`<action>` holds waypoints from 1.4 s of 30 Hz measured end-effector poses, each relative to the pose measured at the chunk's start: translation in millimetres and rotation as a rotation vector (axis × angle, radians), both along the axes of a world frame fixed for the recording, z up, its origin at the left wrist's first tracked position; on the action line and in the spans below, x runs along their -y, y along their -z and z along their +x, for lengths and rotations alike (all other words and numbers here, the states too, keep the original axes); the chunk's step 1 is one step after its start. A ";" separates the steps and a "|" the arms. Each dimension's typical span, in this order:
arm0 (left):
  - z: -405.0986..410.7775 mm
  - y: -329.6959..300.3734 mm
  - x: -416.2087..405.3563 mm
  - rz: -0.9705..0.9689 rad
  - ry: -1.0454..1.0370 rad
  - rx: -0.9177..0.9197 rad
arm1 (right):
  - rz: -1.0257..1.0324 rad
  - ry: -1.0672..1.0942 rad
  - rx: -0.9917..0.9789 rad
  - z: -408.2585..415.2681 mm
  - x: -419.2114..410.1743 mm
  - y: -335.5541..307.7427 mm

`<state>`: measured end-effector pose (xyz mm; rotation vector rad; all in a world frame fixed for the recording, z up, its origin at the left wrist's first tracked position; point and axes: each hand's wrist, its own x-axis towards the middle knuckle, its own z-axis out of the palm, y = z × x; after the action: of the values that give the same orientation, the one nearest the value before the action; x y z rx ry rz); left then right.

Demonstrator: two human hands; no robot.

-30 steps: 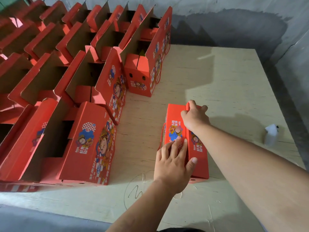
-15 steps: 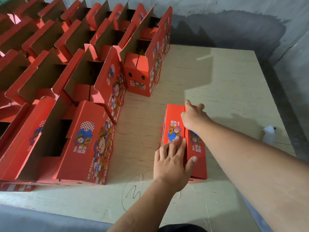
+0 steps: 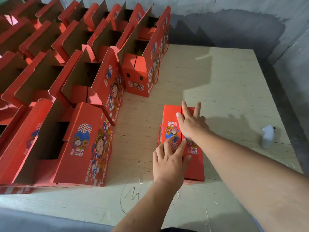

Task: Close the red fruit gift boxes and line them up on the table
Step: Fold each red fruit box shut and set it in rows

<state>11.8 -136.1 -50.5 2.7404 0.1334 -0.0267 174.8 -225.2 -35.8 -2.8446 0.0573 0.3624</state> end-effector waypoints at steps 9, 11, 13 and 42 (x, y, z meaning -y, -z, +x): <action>0.3 -4.1 -15.1 -0.108 -0.095 -0.111 | 0.631 0.091 0.044 -75.3 34.5 15.8; -7.4 -1.7 -28.4 -0.277 -0.132 -0.239 | 0.684 0.055 -0.018 -113.2 41.1 21.5; -11.9 0.5 -35.0 -0.405 -0.182 -0.339 | 0.690 0.028 -0.007 -134.5 43.2 24.7; 24.2 5.2 -69.4 -1.396 -0.772 -0.605 | 1.005 0.892 -0.657 -137.0 69.7 21.3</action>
<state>36.0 -66.7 -55.7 1.1107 0.9092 -0.5071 37.7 -294.9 -57.0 -1.4237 0.9213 0.7874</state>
